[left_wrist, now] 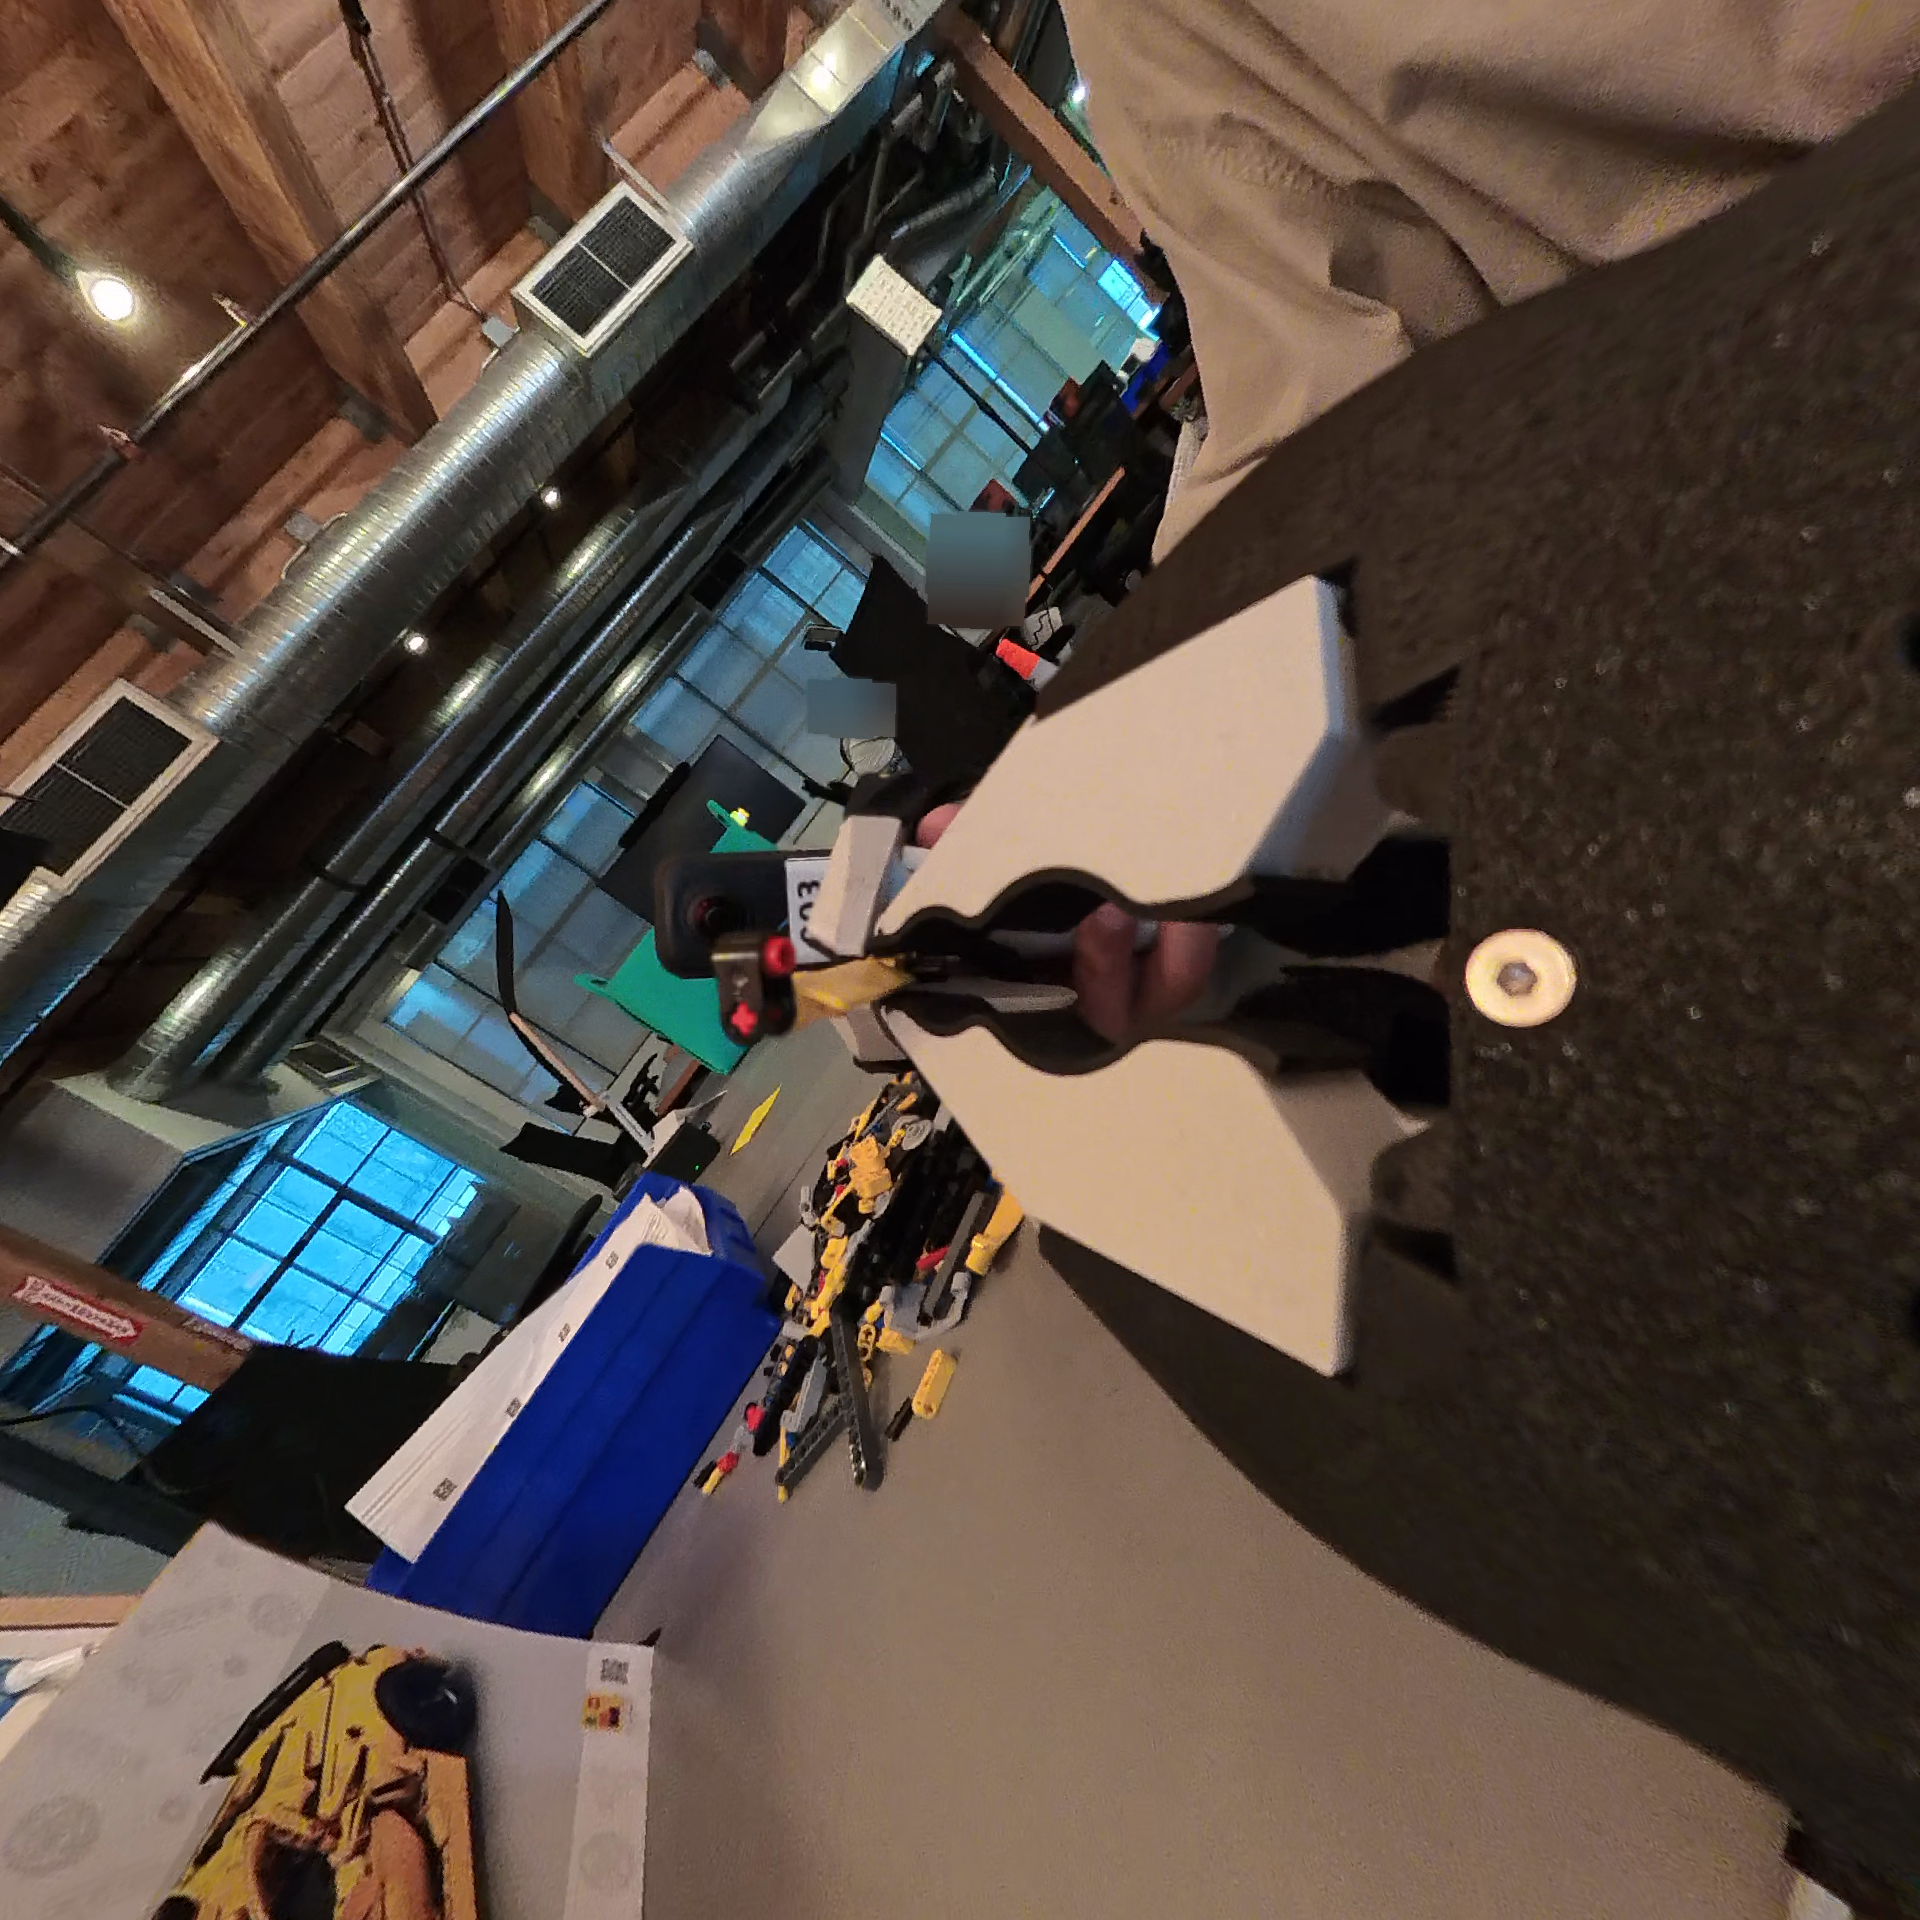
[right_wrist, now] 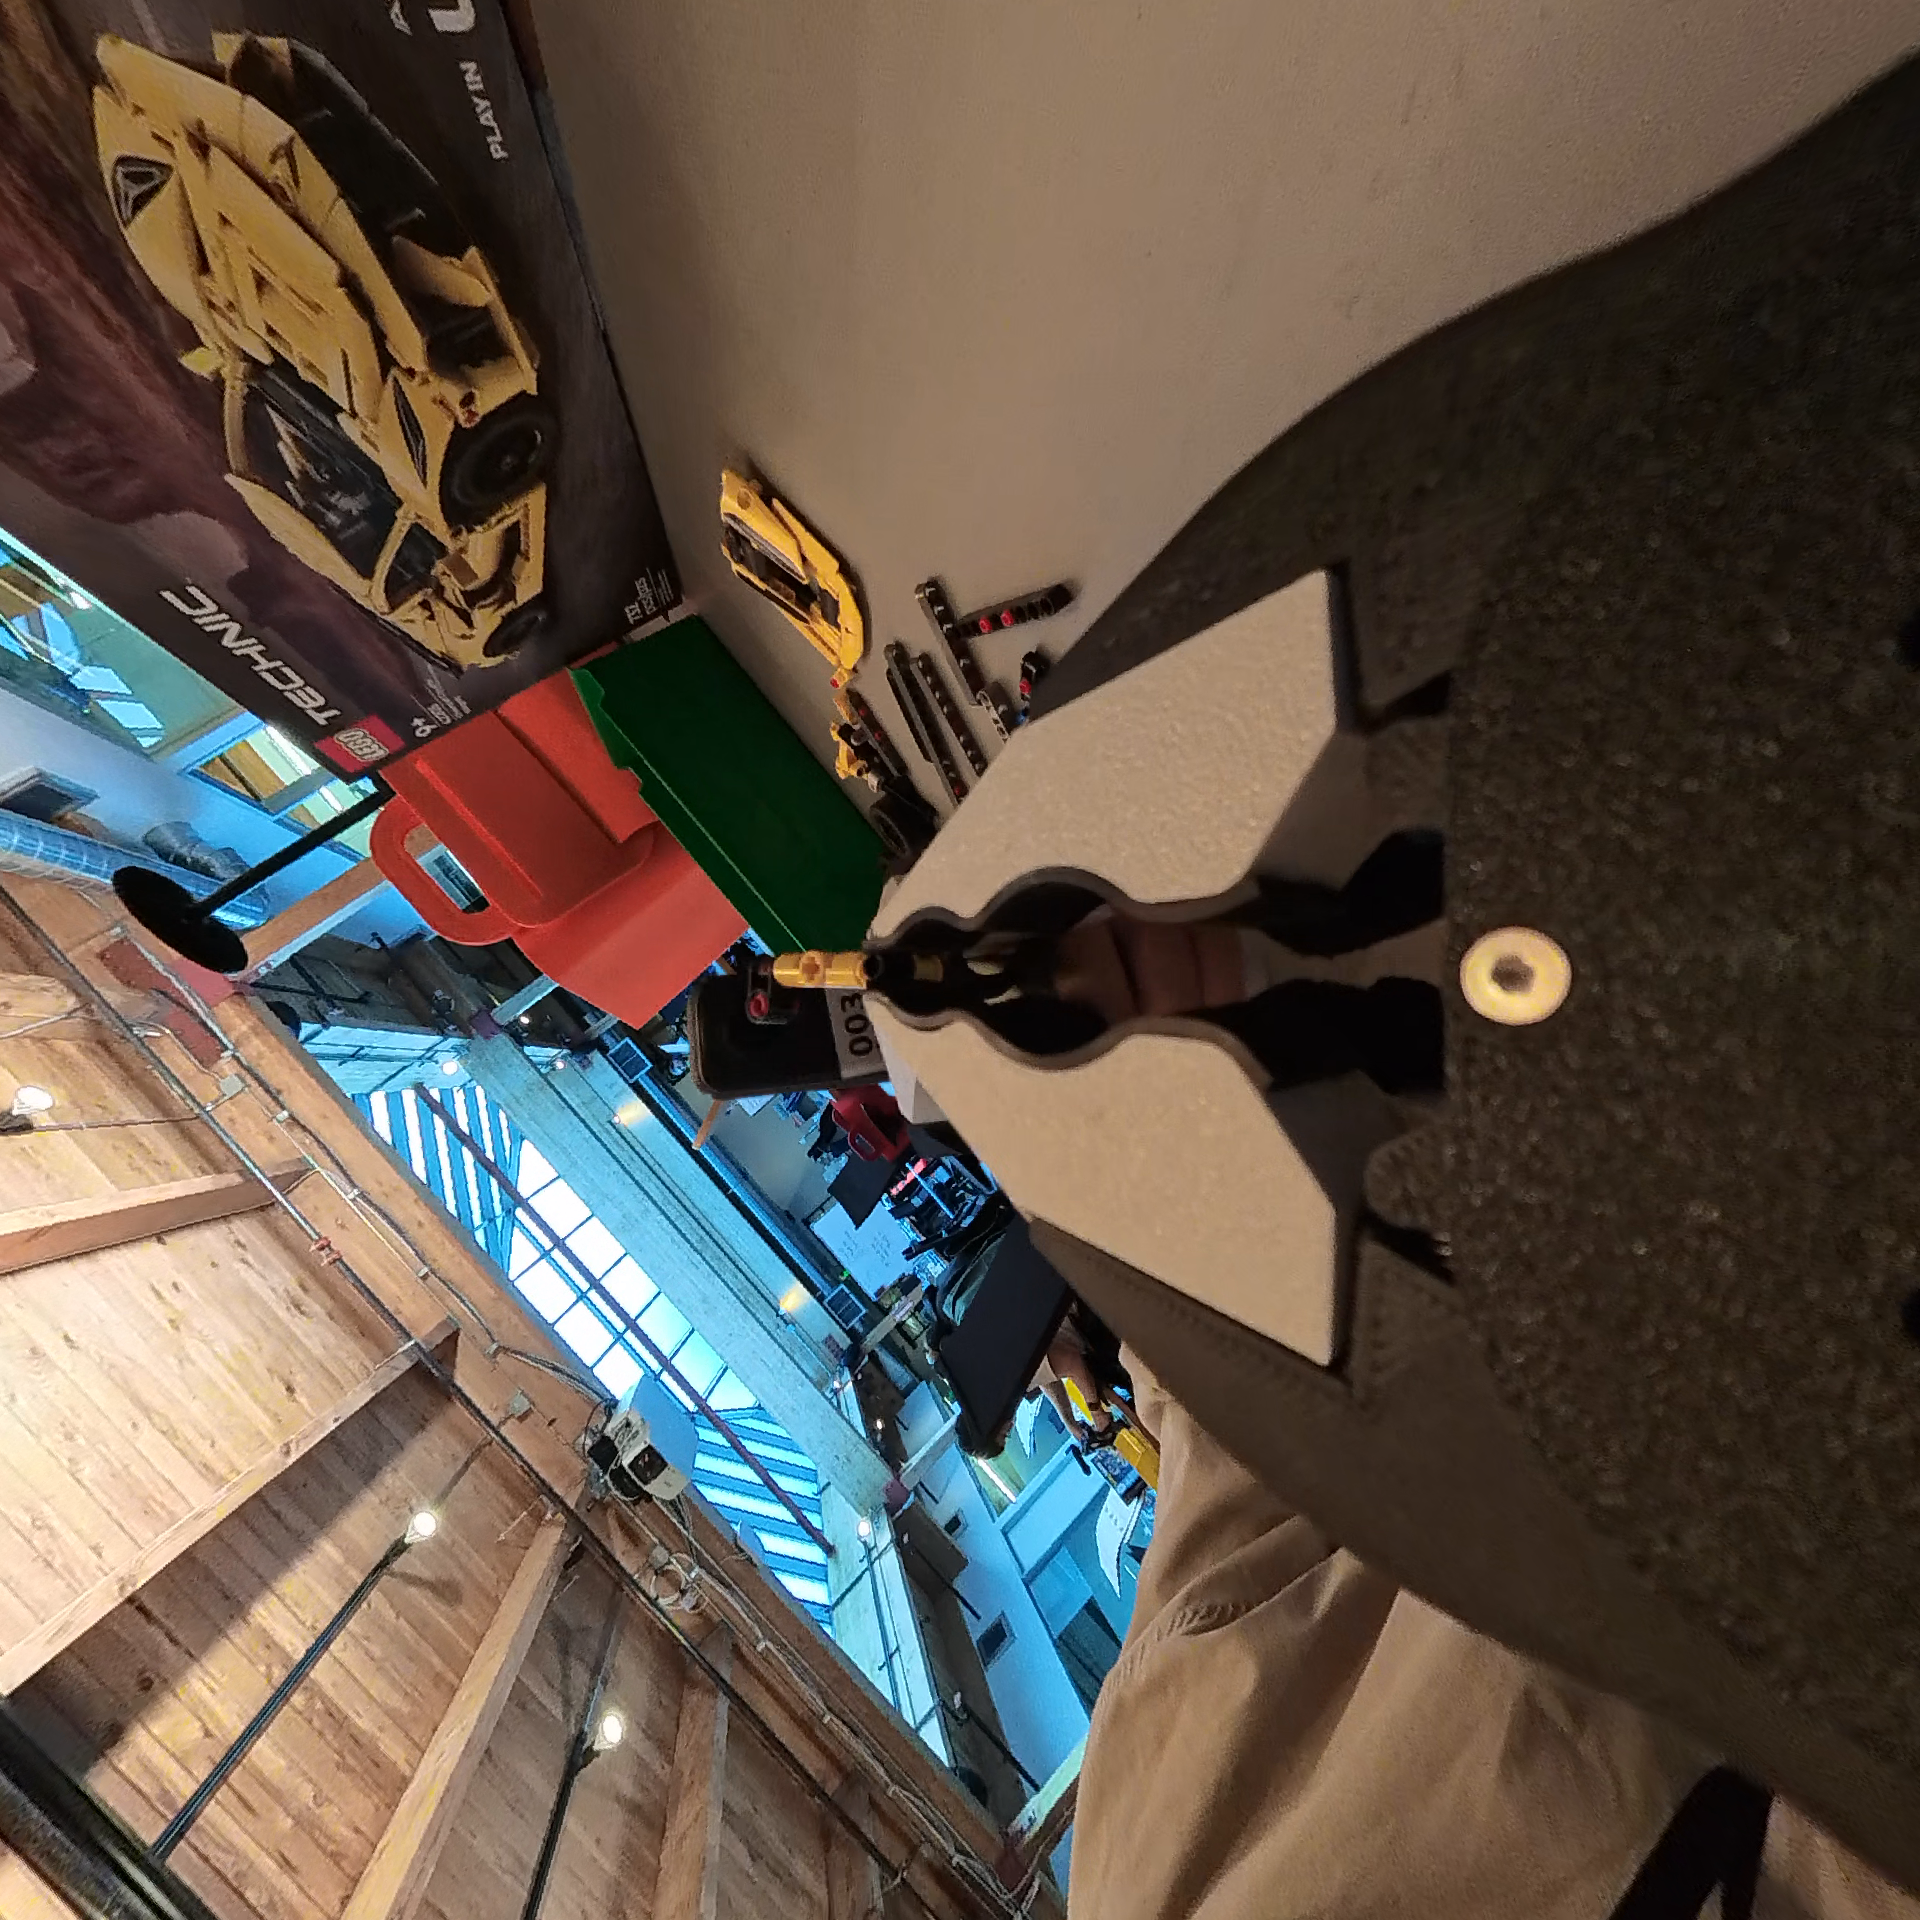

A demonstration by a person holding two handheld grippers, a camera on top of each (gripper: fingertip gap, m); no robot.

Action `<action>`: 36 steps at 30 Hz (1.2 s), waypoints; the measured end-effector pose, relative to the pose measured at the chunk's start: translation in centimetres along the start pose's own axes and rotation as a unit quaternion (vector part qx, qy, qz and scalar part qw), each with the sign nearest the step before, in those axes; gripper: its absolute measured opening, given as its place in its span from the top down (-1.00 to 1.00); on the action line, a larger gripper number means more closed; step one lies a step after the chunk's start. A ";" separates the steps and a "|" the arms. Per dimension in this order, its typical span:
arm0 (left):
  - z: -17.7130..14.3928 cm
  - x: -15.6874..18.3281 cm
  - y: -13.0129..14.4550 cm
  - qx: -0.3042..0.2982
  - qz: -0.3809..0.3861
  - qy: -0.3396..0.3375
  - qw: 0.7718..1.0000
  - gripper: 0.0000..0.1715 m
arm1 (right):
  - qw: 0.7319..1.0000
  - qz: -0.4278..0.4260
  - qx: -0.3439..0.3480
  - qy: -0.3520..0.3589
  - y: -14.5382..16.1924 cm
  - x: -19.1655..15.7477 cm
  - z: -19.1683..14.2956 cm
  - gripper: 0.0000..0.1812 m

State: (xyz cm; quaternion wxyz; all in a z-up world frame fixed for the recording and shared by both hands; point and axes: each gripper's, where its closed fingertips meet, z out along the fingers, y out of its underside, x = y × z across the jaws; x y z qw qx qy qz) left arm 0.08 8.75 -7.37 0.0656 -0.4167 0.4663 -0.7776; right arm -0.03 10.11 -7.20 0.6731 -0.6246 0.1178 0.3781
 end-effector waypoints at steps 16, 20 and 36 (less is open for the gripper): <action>-0.2 -0.3 -1.2 0.065 0.011 -0.028 0.997 0.93 | 0.986 0.139 0.081 -0.035 -0.9 0.4 0.6 0.98; -0.1 -0.3 -1.4 0.066 0.016 -0.031 0.997 0.93 | 0.989 0.120 0.081 -0.027 -1.3 0.3 0.6 0.99; -4.1 -0.9 -4.0 0.109 -0.001 -0.021 0.994 0.94 | 0.996 -0.017 0.082 0.042 -5.7 1.4 -5.1 1.00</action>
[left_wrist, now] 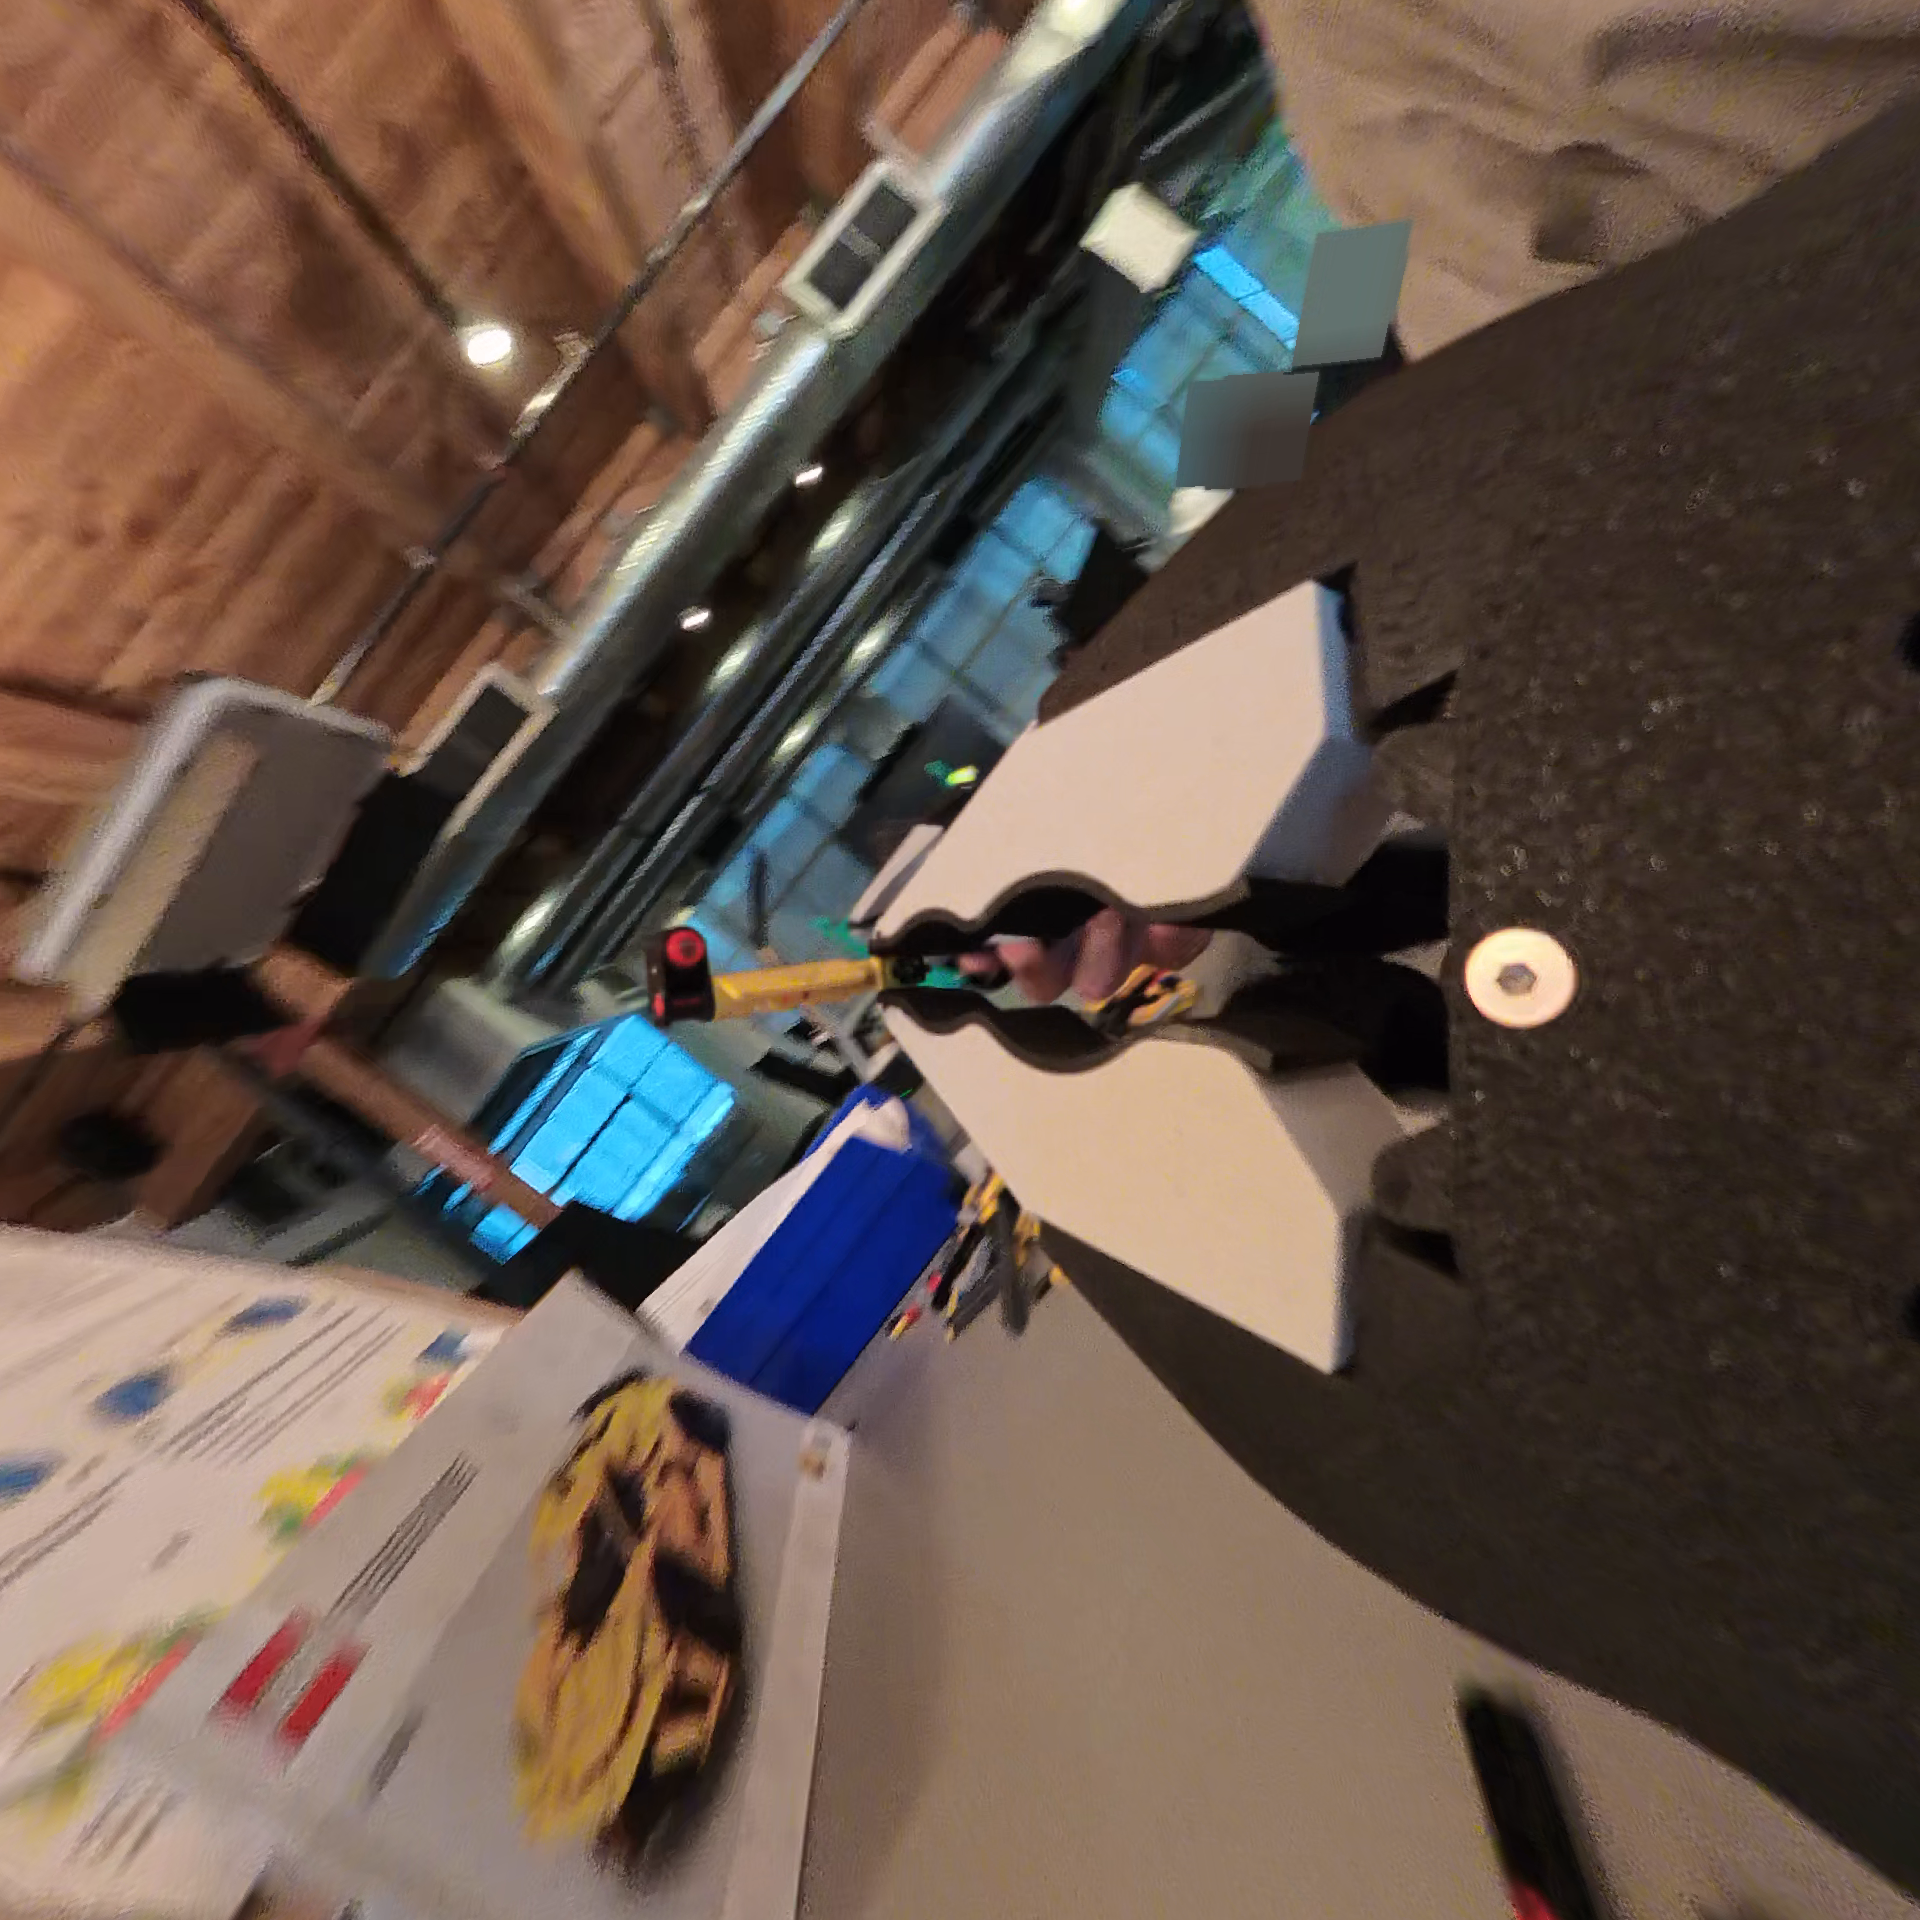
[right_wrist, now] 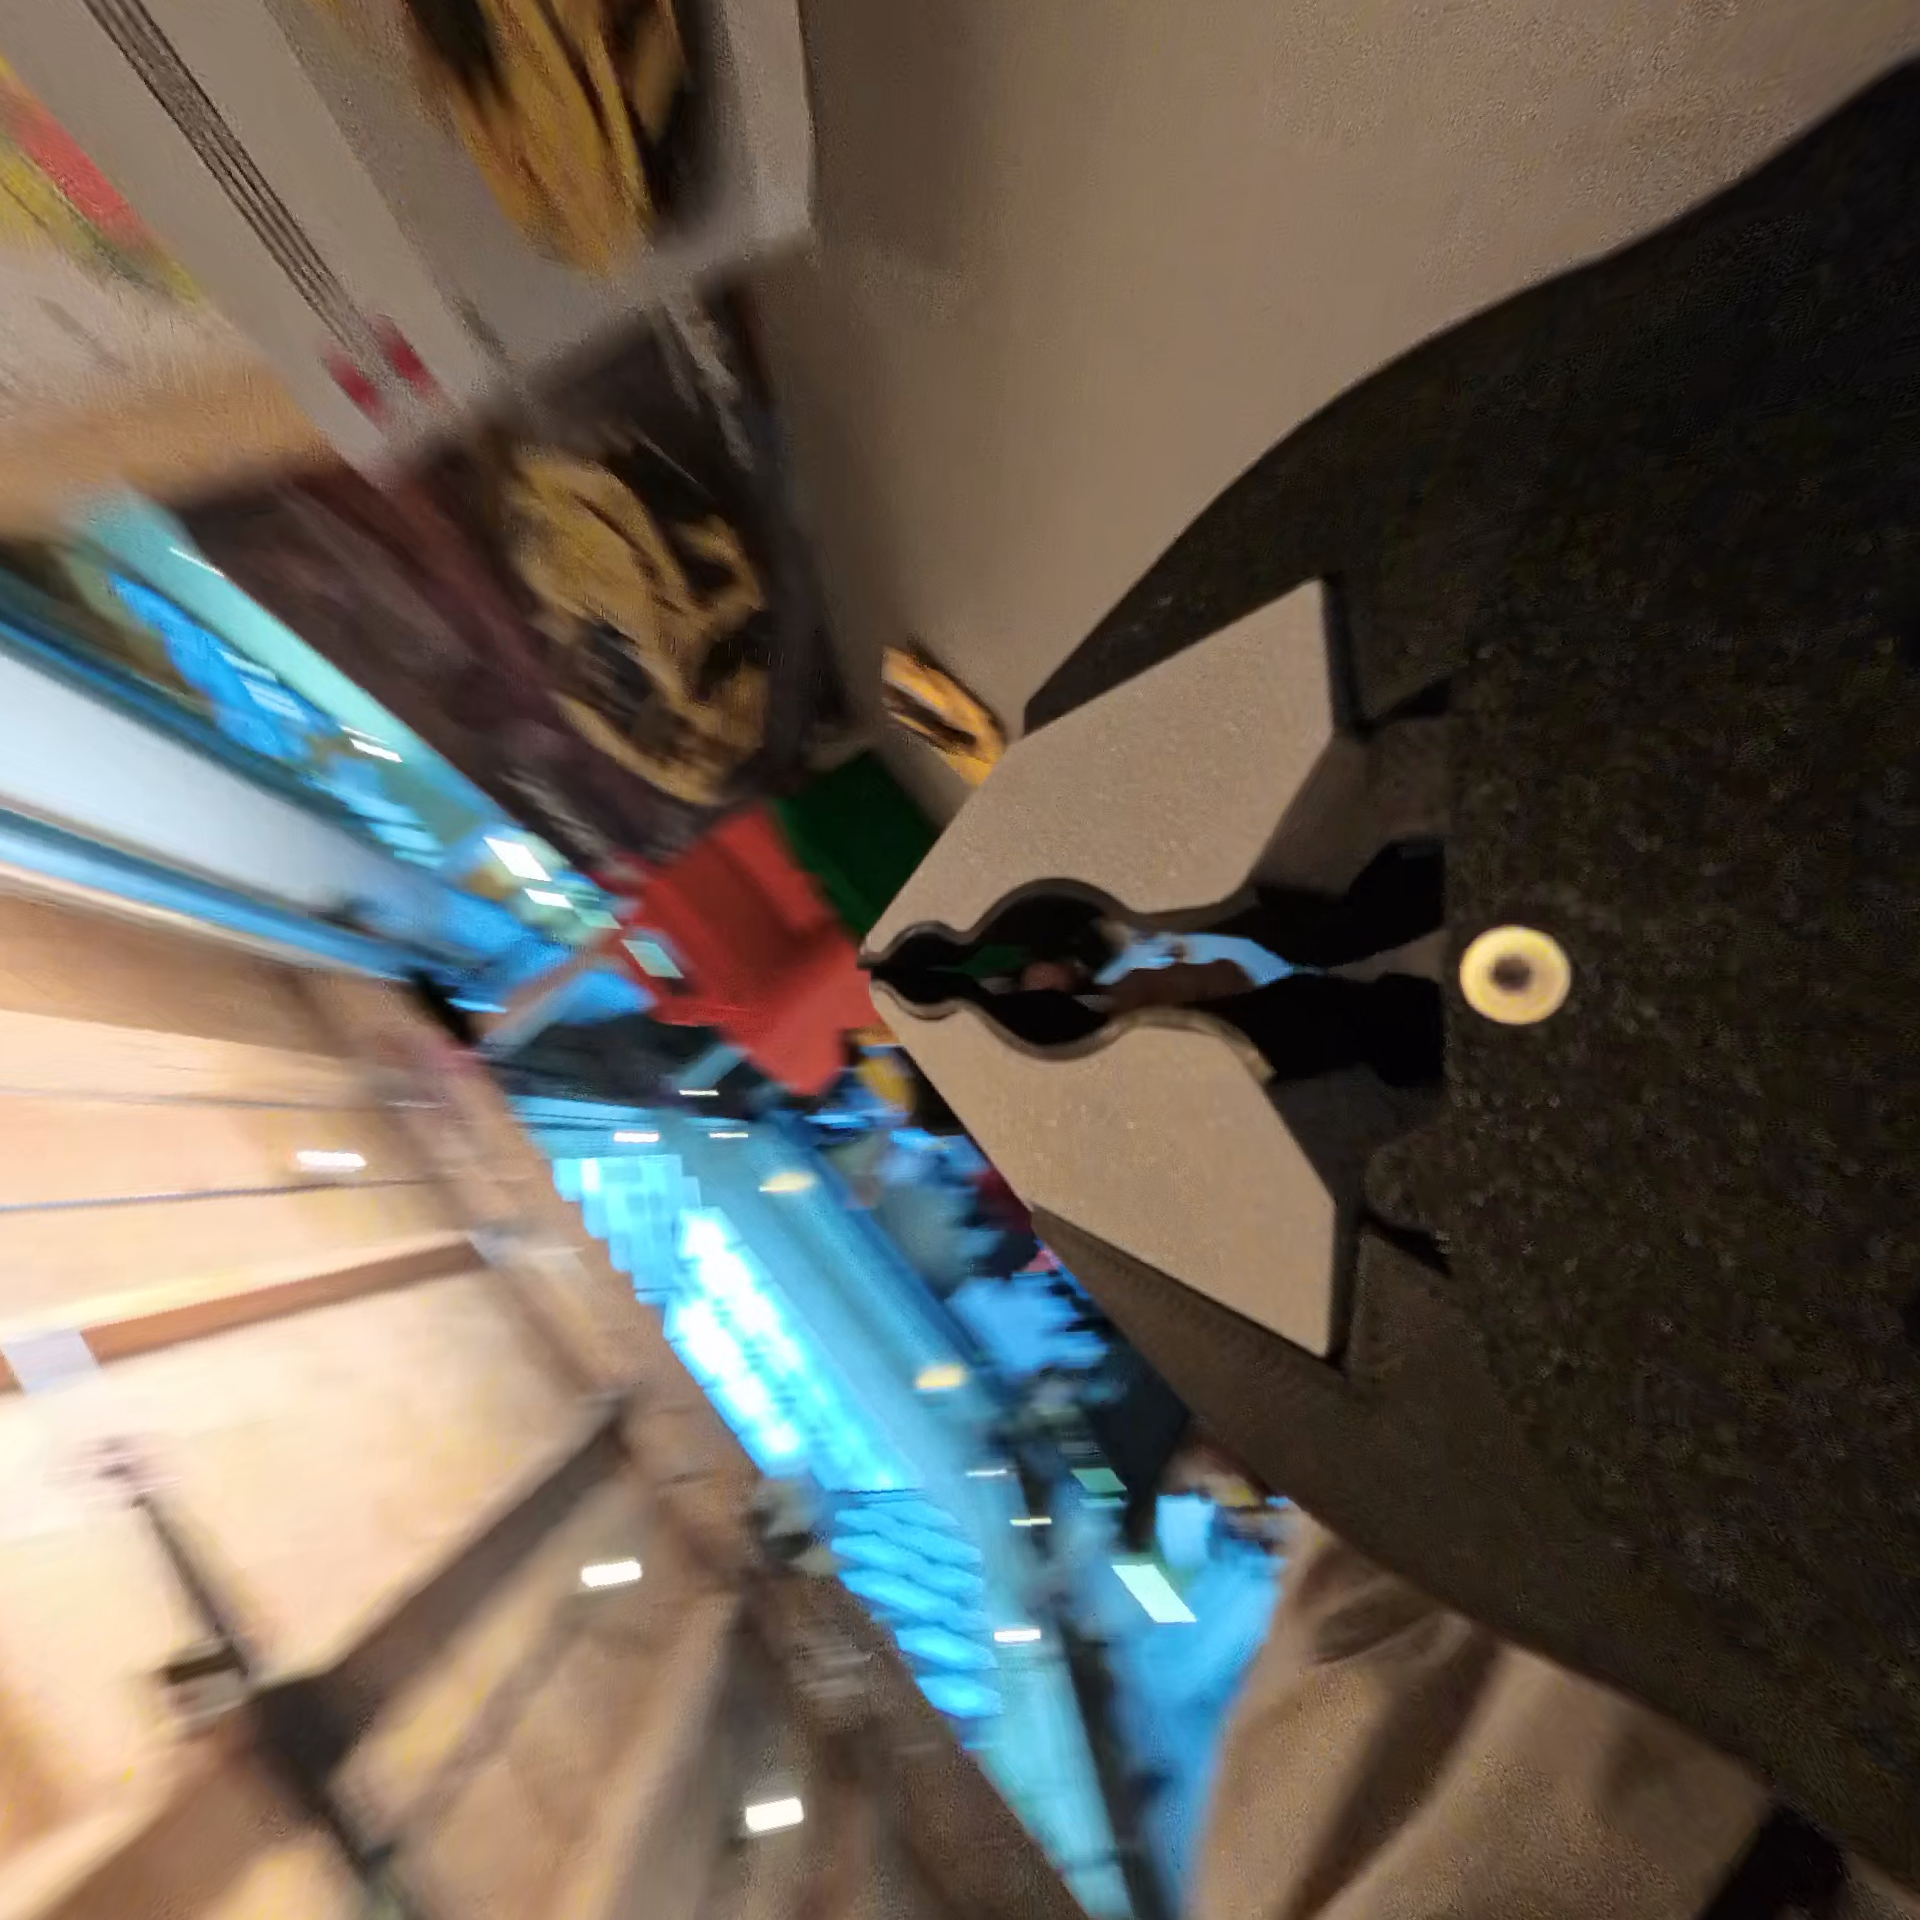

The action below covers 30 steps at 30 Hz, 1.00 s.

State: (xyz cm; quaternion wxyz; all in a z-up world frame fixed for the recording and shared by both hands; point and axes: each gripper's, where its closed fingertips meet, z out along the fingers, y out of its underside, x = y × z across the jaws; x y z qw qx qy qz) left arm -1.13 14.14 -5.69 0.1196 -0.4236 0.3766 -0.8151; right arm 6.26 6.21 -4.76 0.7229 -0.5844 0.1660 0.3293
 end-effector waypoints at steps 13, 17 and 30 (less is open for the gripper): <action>1.1 3.1 7.4 -0.196 -0.140 0.102 0.965 0.94 | 0.885 -0.408 -0.209 -0.088 8.4 -4.5 0.6 0.94; 0.7 3.5 7.8 -0.213 -0.220 0.118 0.945 0.94 | 0.861 -0.427 -0.252 -0.109 10.4 -4.8 0.0 0.84; 0.5 3.1 10.1 -0.263 -0.233 0.109 0.930 0.94 | 0.844 -0.438 -0.286 -0.113 11.8 -3.6 -0.5 0.94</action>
